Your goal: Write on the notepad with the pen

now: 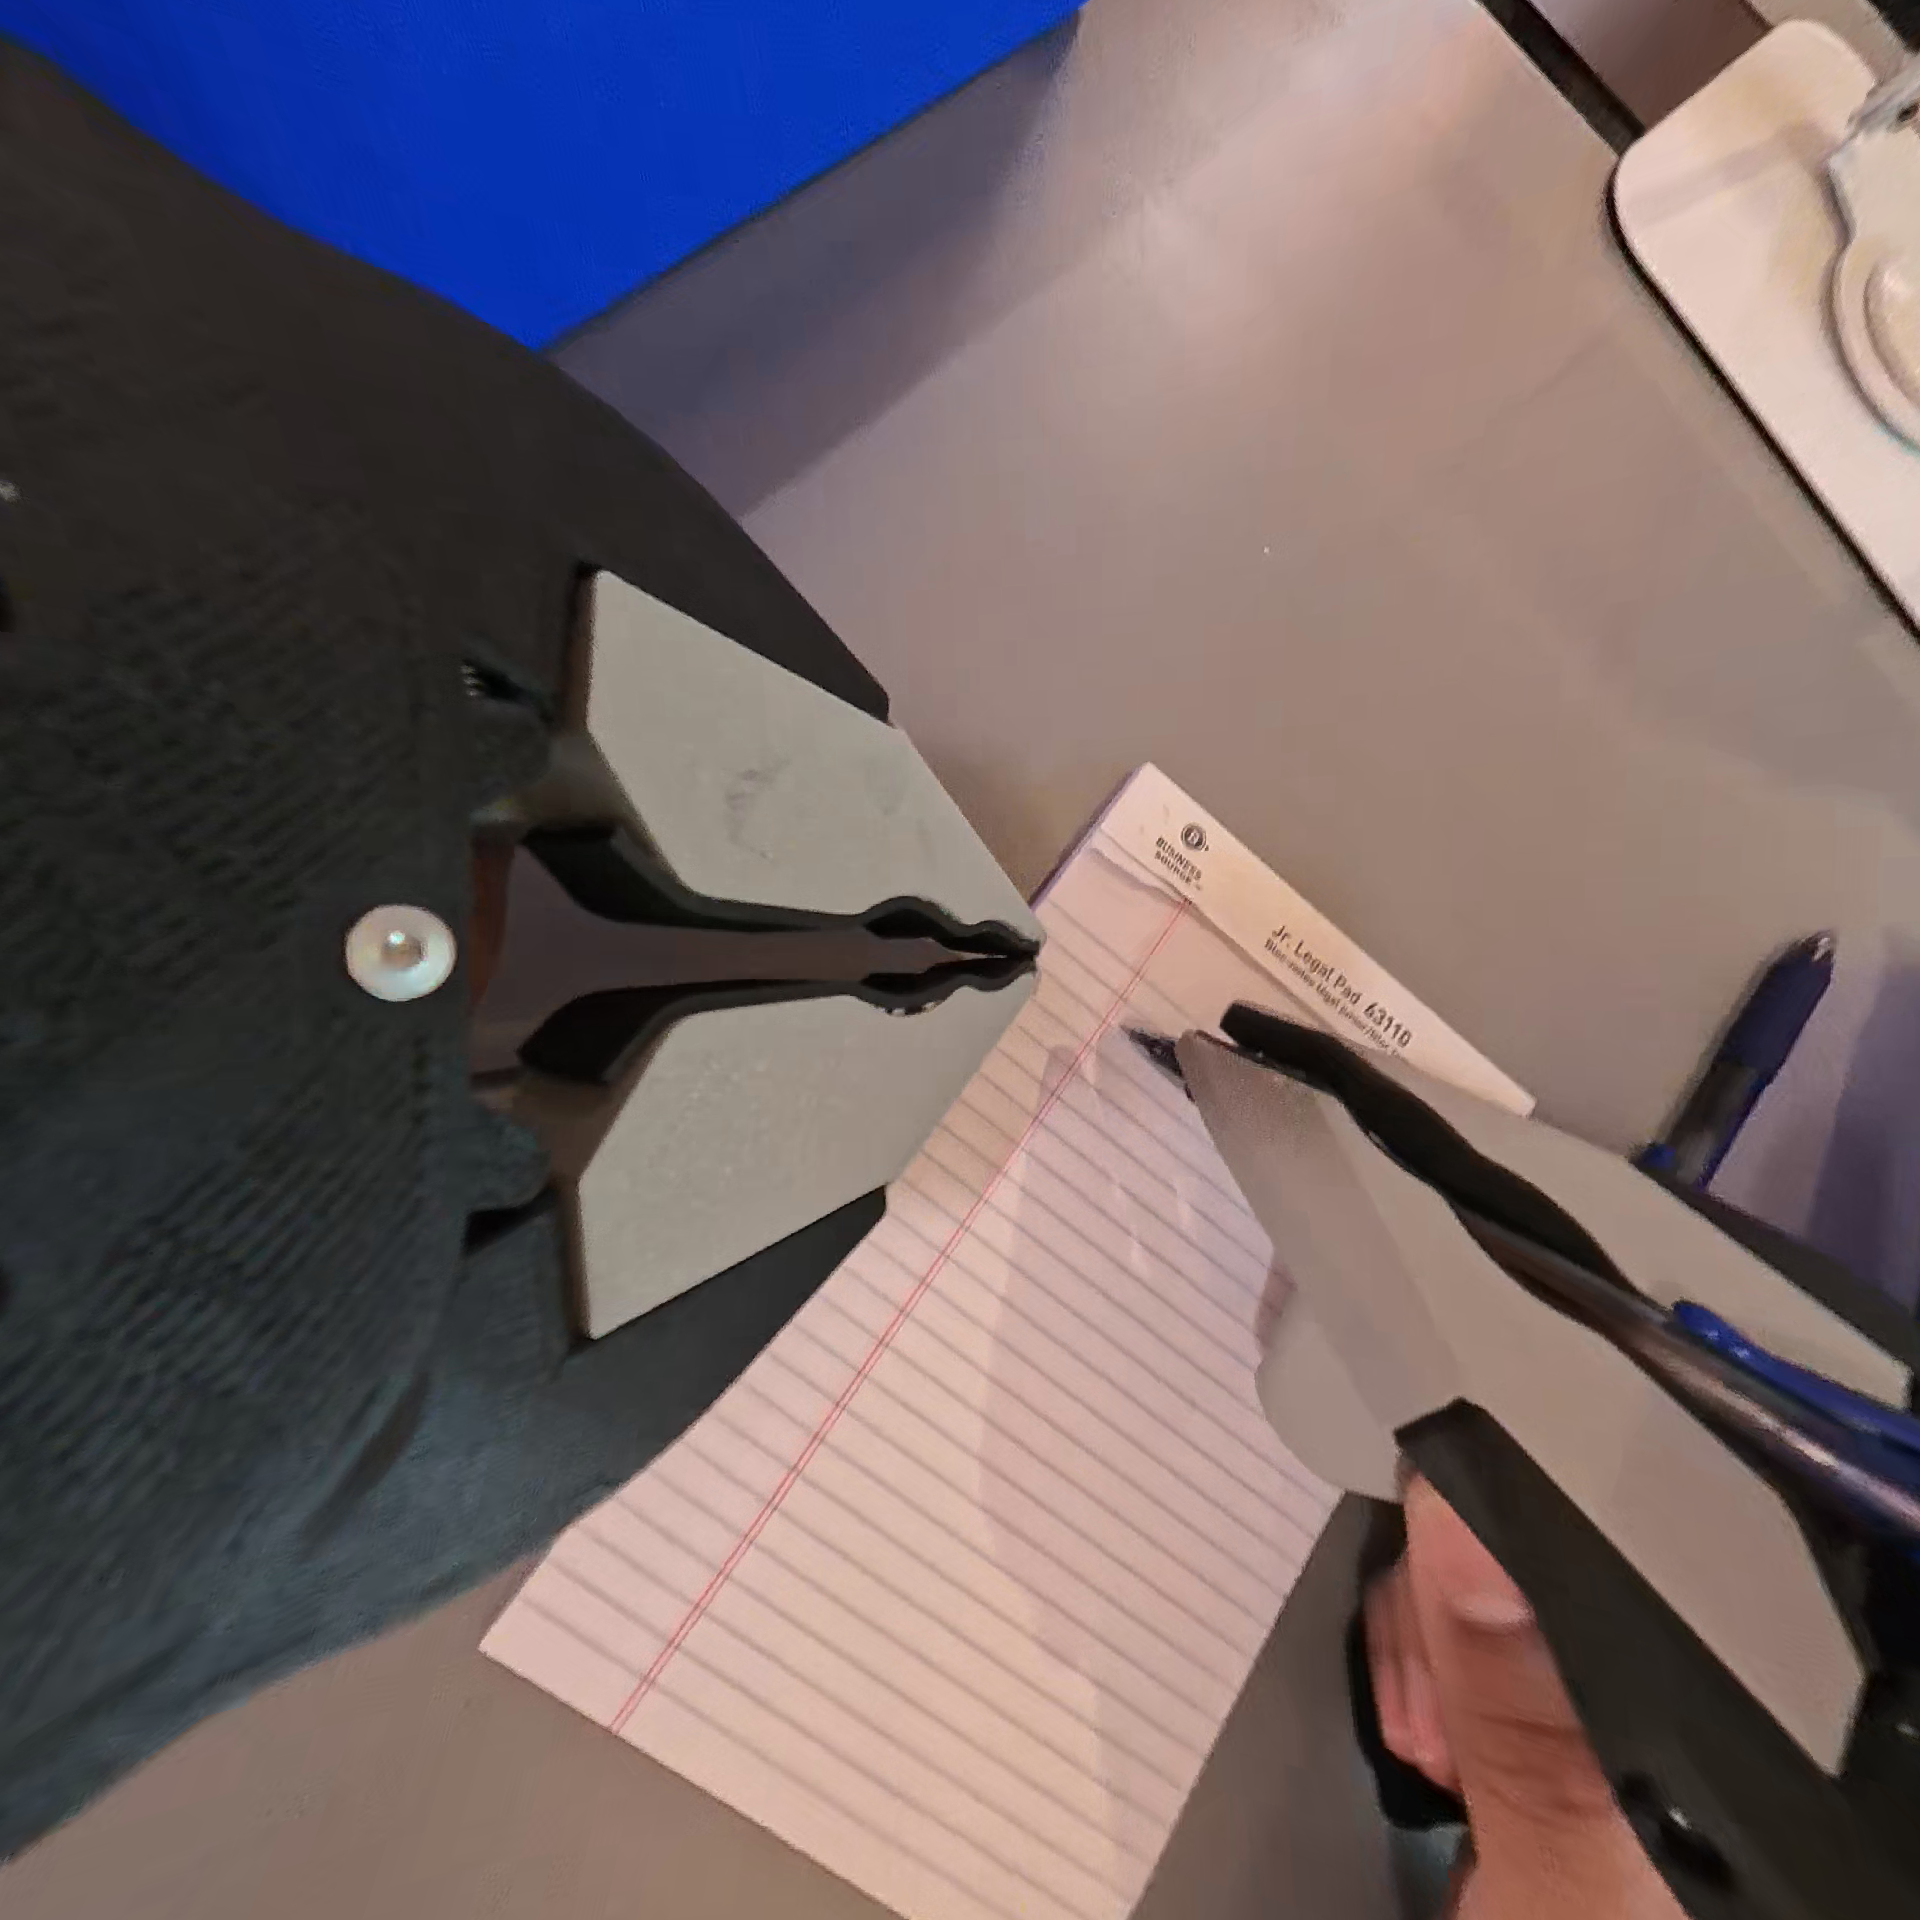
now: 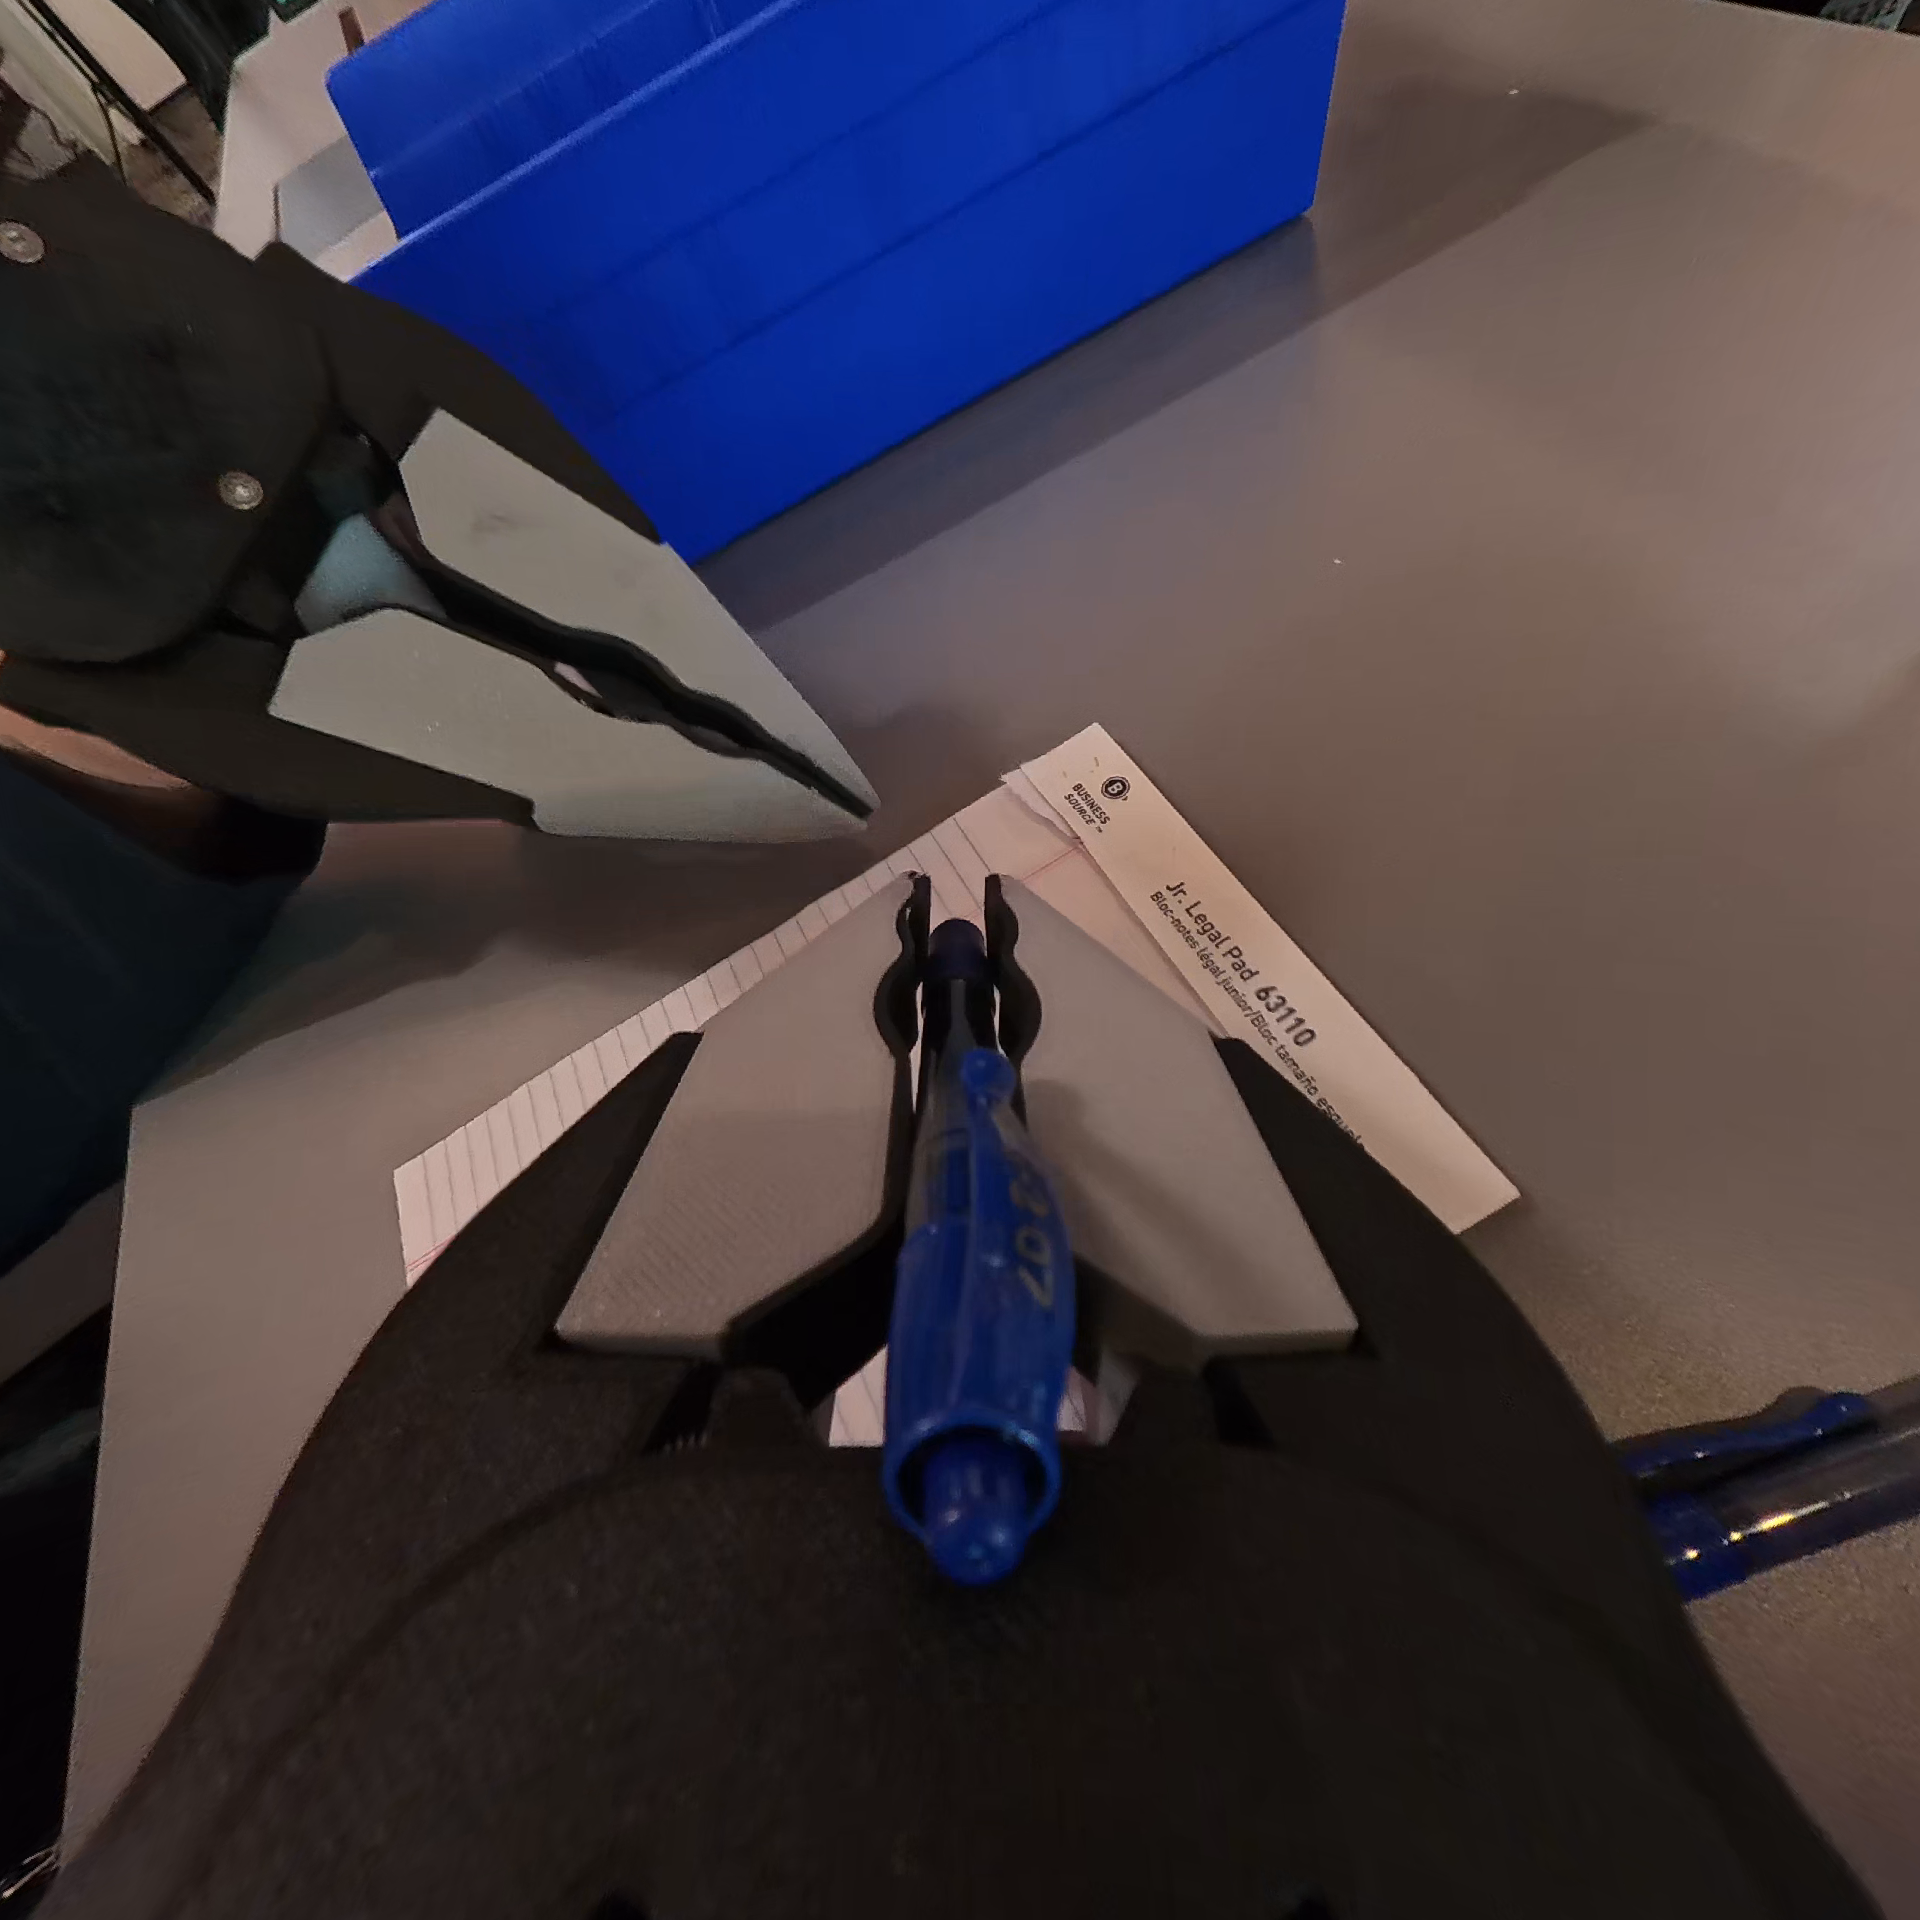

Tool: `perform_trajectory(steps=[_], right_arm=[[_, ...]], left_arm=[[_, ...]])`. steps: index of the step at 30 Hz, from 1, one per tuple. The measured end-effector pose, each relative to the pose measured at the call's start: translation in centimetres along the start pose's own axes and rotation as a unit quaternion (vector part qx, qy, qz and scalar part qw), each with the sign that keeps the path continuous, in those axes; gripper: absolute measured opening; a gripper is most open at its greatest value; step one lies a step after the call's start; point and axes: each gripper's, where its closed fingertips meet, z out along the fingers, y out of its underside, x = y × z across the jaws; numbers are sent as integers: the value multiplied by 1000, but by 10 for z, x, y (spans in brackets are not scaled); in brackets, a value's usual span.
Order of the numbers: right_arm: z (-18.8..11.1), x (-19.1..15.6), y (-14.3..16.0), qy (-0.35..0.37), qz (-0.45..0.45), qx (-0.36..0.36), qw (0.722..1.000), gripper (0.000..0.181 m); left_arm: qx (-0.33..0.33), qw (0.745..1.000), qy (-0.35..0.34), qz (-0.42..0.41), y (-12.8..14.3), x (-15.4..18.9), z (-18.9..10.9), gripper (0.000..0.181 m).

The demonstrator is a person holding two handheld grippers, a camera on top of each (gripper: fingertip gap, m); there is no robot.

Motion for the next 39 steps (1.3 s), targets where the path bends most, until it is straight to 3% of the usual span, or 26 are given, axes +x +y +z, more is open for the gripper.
perform_trajectory(steps=[4,39], right_arm=[[0,1,0,2,0,0,1000,7],[1,7,3,25,-1,-12,1000,7]], left_arm=[[-24,1000,6,19,8,7,10,0],[-15,1000,11,-1,7,9,10,0]])
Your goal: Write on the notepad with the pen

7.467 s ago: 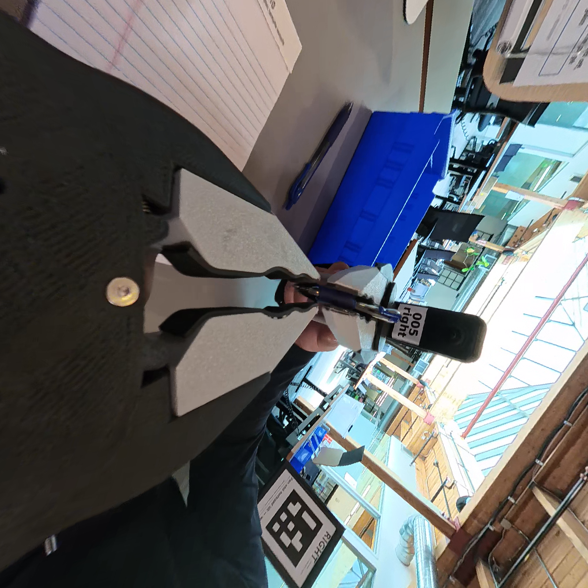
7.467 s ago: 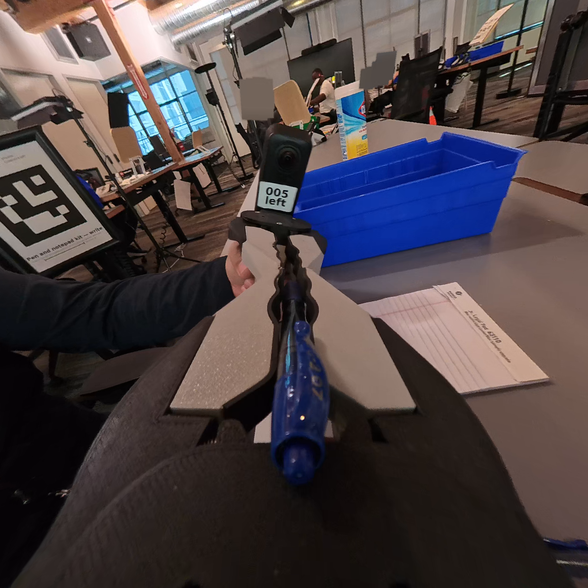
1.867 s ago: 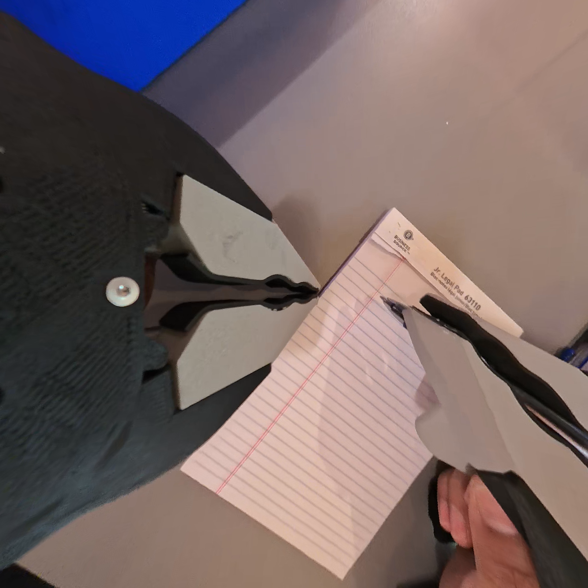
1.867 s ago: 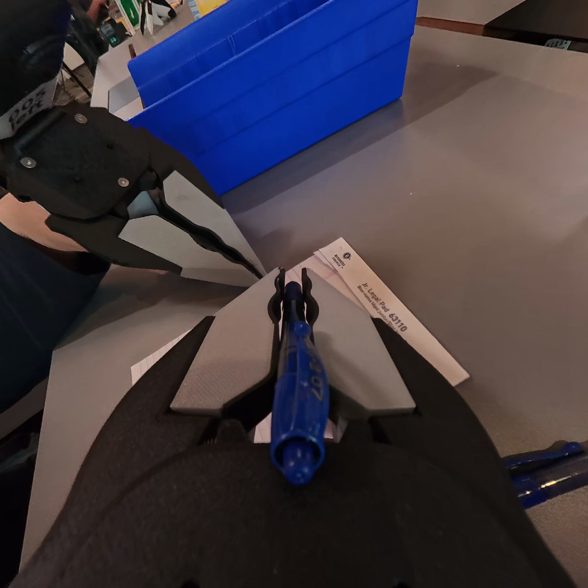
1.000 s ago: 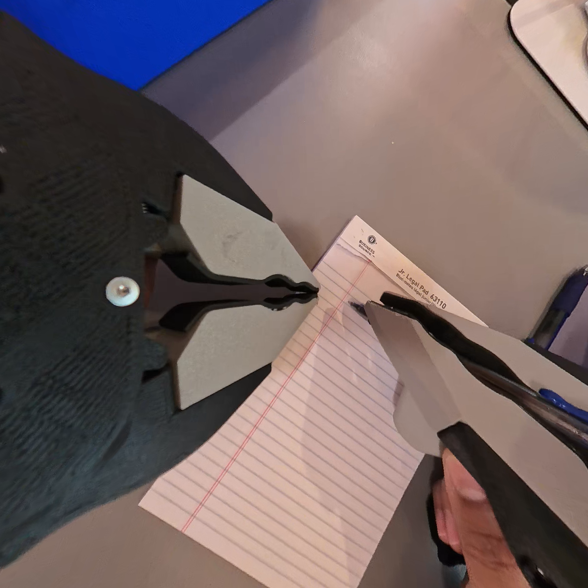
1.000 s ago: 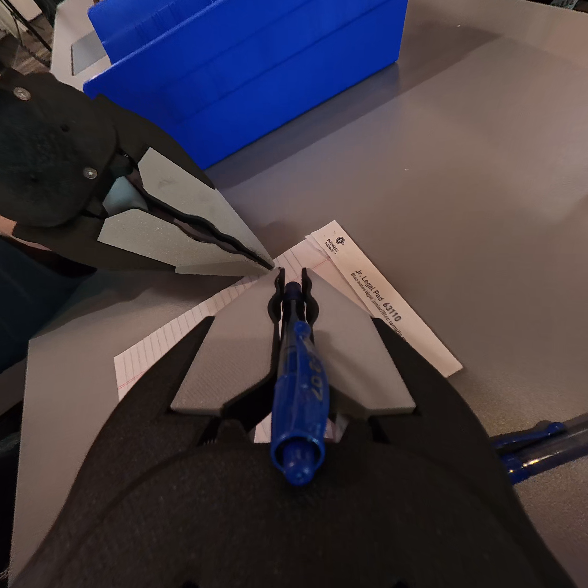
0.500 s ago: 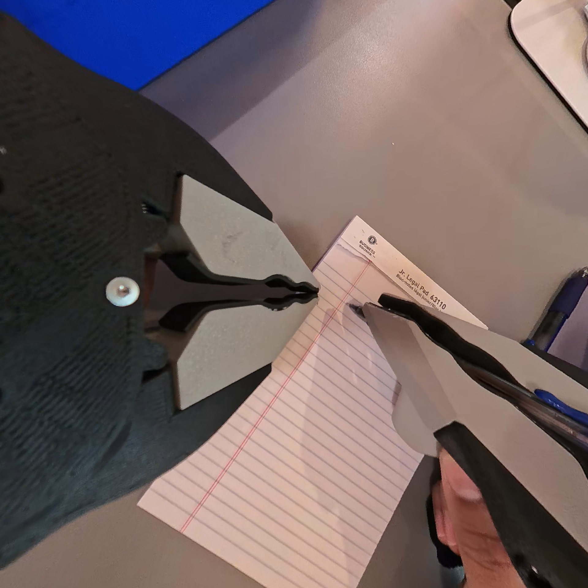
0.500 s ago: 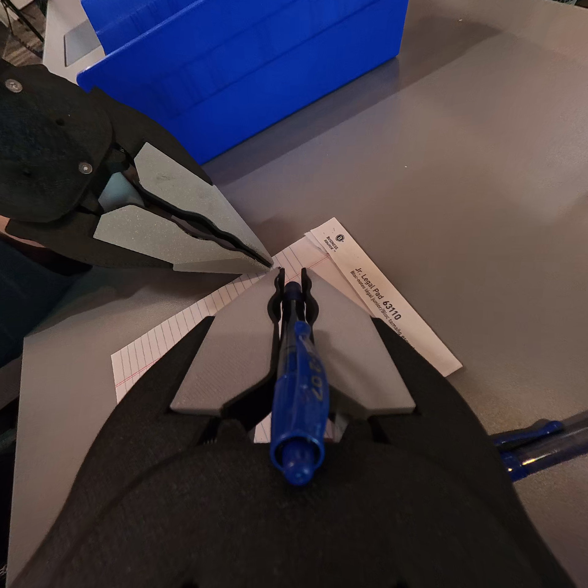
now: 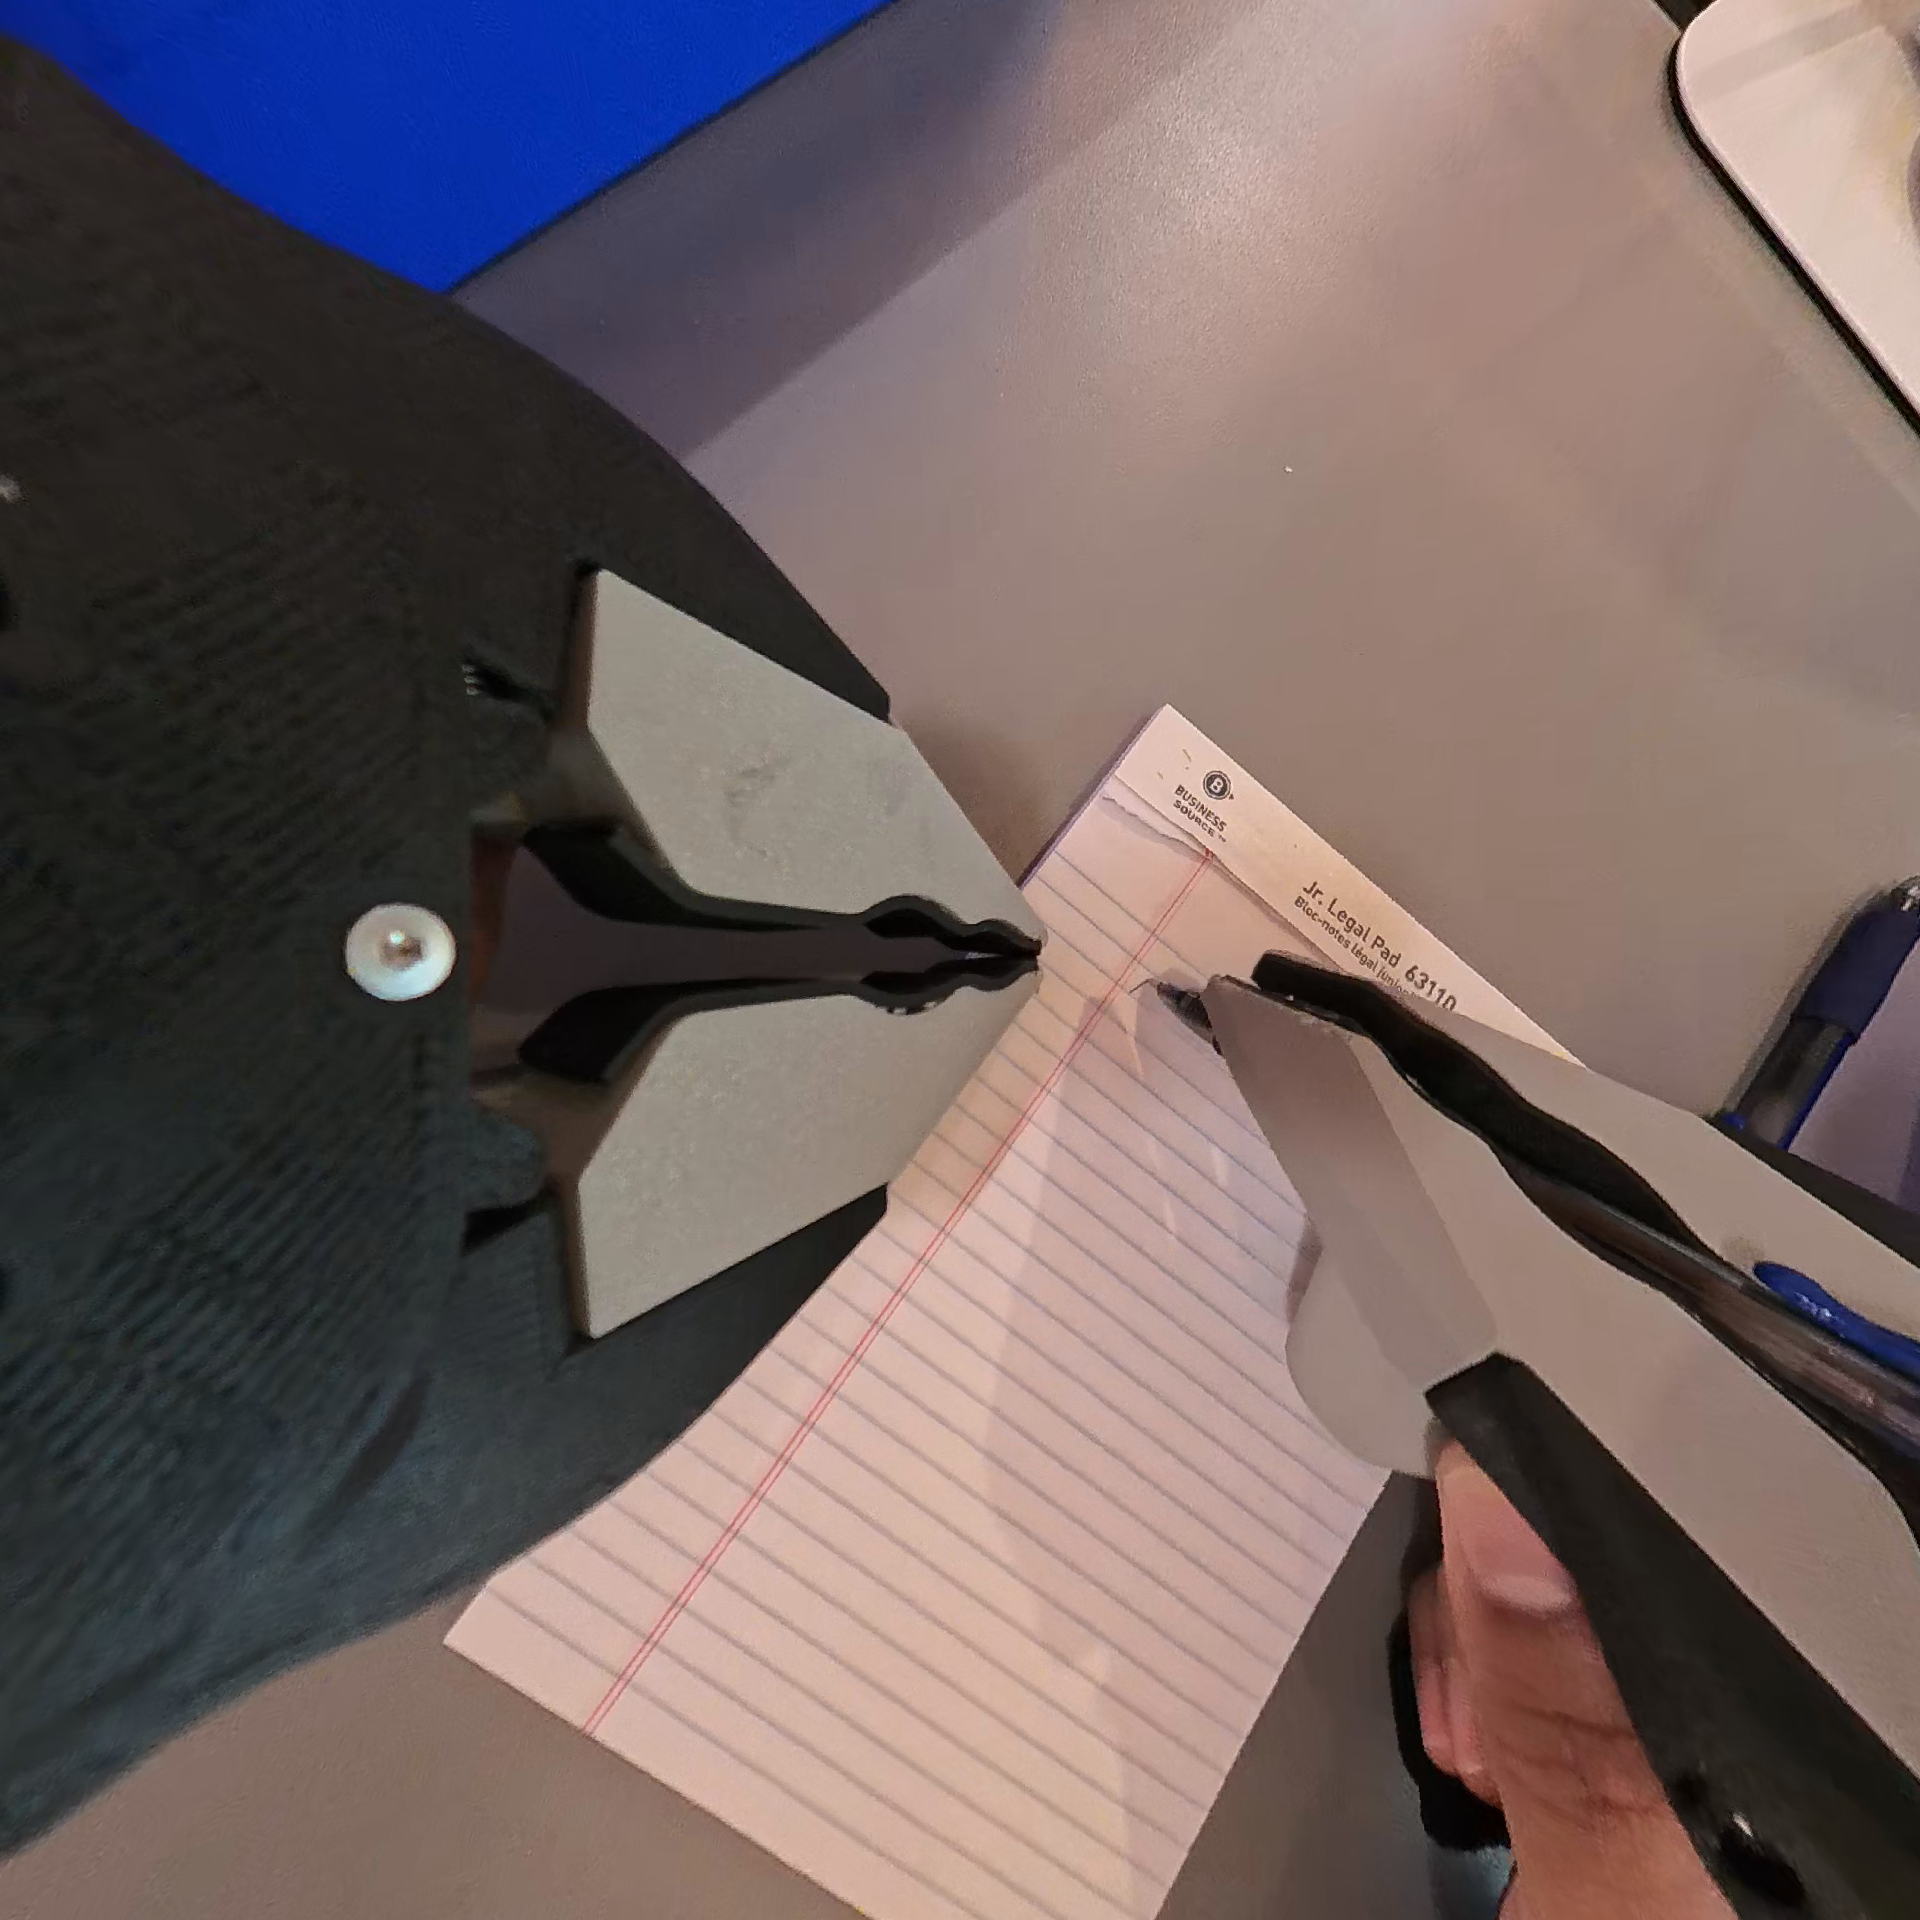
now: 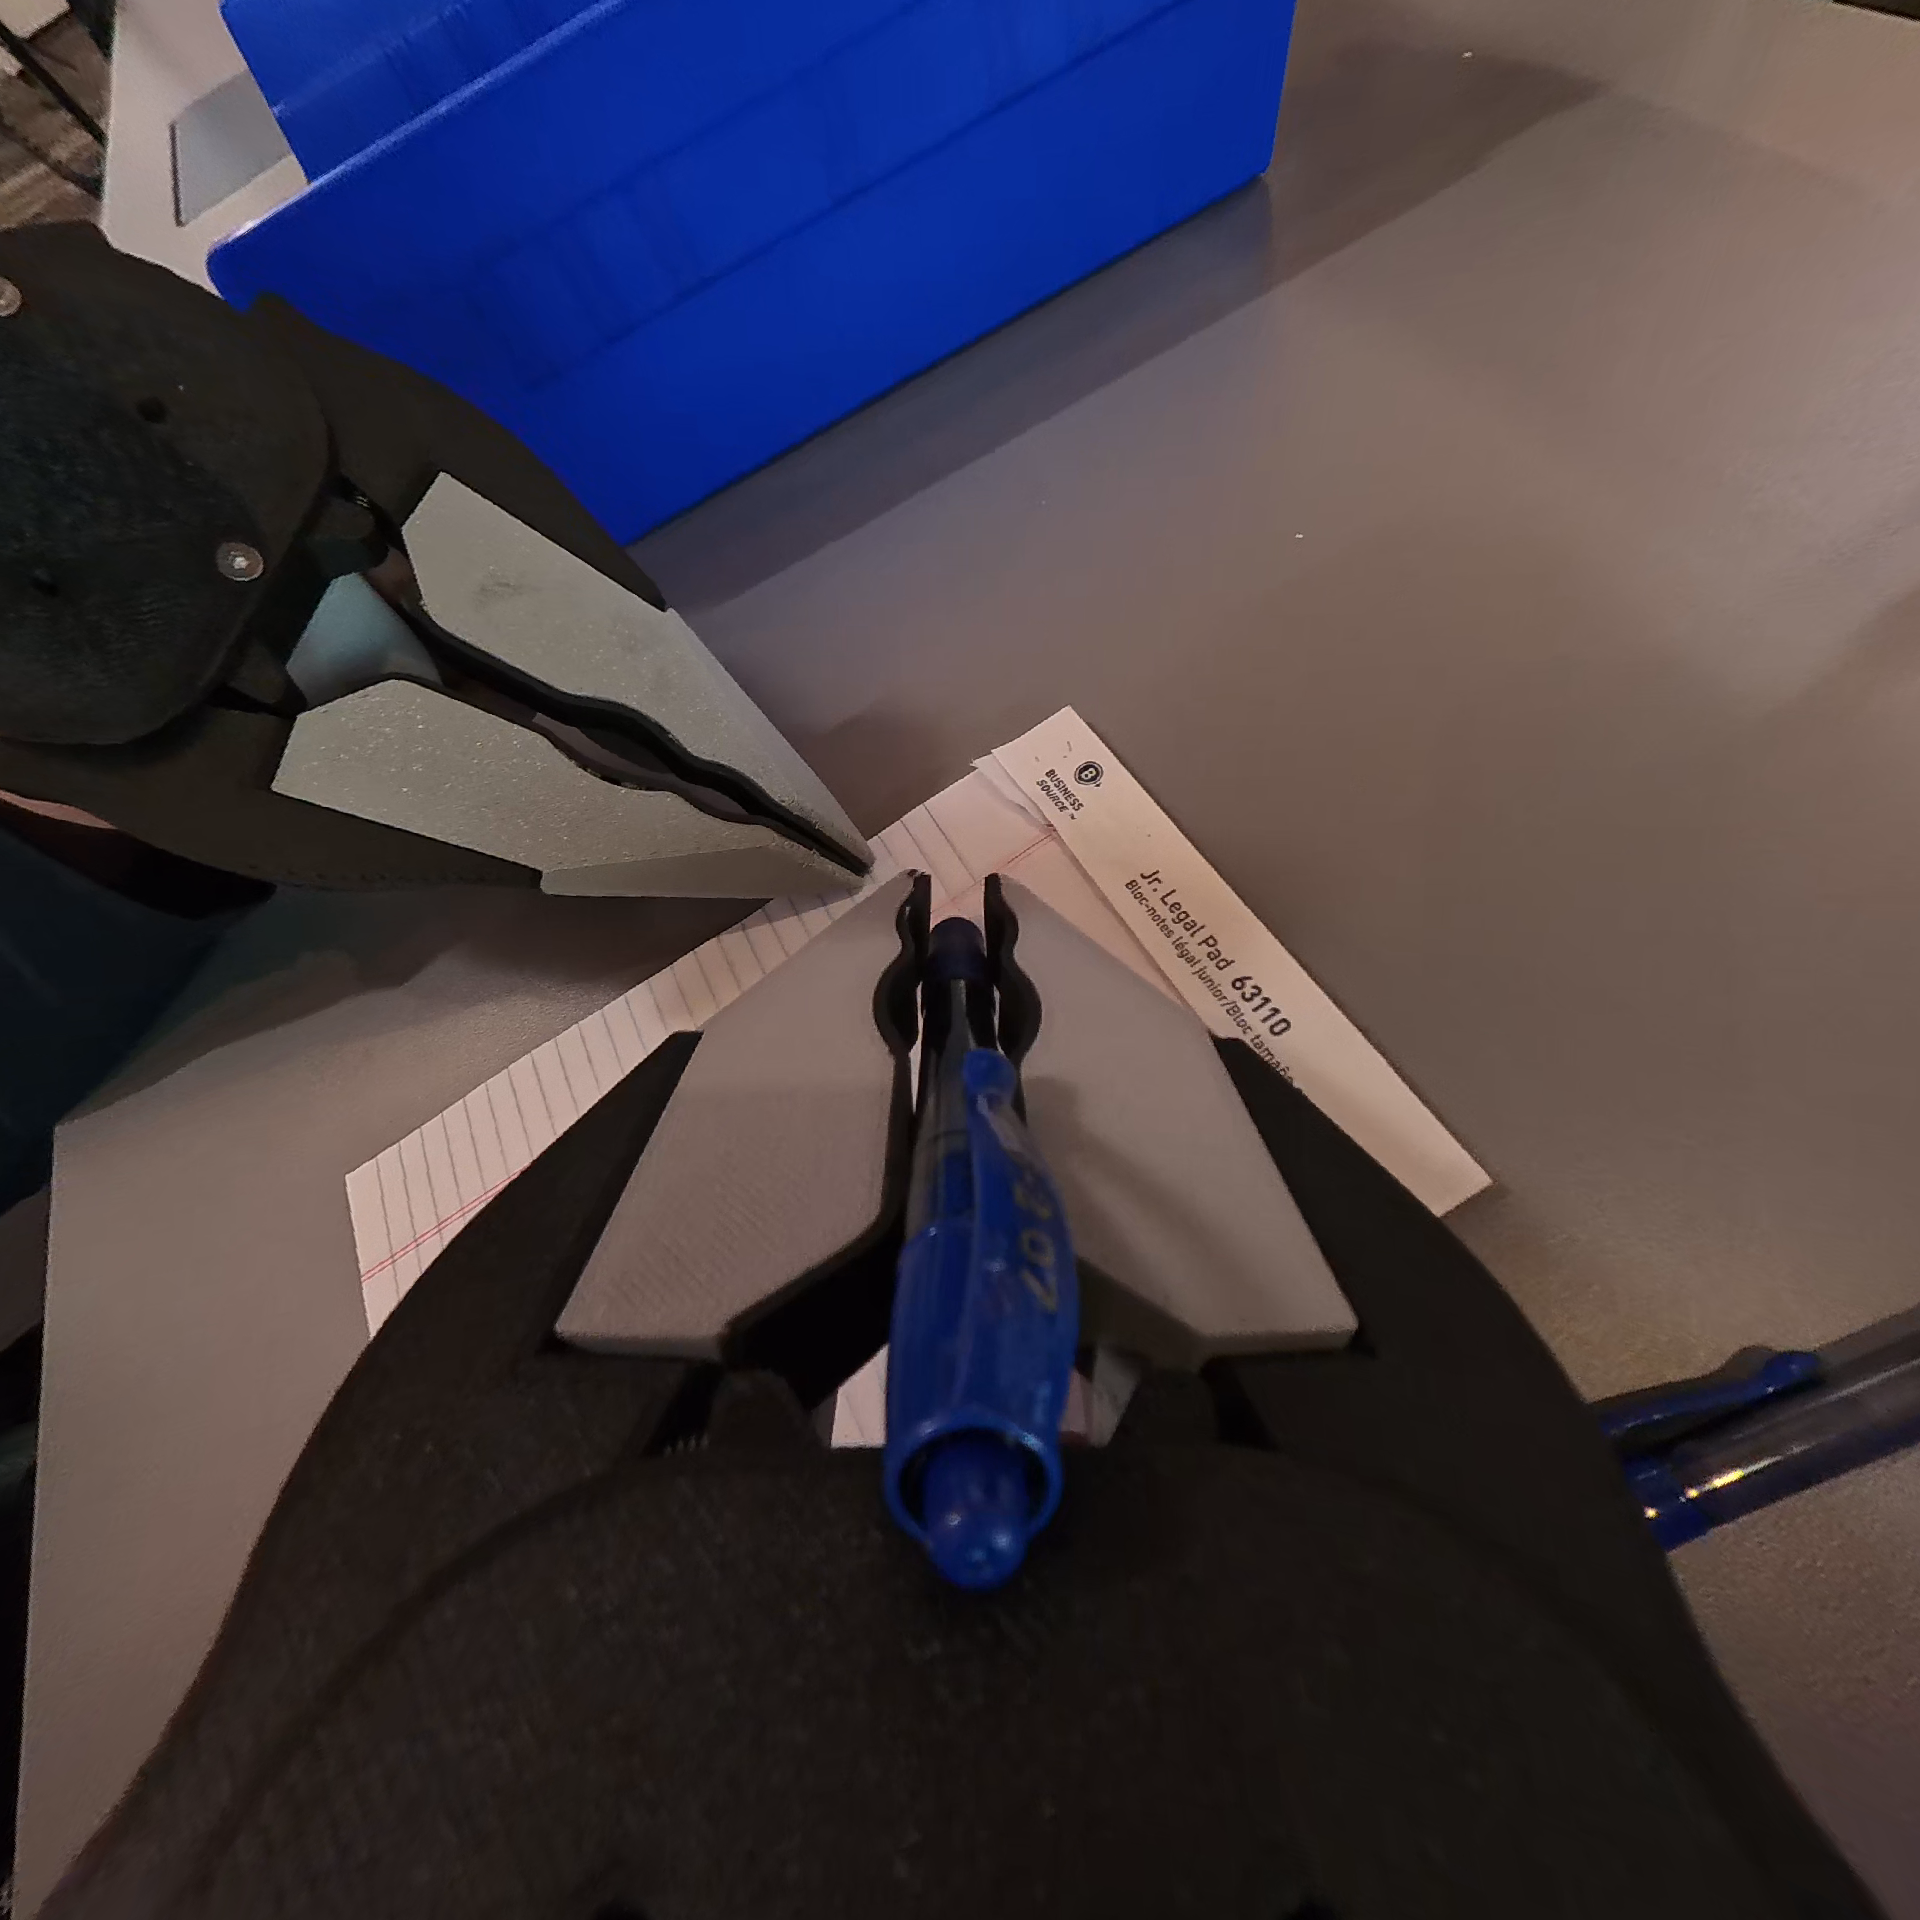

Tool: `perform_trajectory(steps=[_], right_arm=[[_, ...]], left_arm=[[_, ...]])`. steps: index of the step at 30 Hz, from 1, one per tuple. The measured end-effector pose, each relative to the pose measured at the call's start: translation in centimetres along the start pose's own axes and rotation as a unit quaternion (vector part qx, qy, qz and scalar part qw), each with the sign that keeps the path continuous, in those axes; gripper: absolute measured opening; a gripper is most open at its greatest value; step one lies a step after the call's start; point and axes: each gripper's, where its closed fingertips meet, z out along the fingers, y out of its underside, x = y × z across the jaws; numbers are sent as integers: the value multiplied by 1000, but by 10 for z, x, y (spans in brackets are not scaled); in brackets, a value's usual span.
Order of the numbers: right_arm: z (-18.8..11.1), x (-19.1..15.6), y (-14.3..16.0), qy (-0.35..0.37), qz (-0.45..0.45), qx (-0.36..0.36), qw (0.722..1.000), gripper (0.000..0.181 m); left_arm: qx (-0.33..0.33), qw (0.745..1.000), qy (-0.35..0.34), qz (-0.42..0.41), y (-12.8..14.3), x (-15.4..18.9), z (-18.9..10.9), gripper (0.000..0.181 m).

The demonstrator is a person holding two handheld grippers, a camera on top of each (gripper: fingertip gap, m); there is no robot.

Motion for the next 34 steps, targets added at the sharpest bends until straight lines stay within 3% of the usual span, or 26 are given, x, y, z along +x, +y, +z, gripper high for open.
perform_trajectory(steps=[20,34], right_arm=[[-3,-1,2,-4,-1,-2,1000,7],[-2,-1,2,-6,3,-2,1000,7]], left_arm=[[4,1000,13,-10,0,3,0,0],[10,999,3,37,-7,13,6,0]])
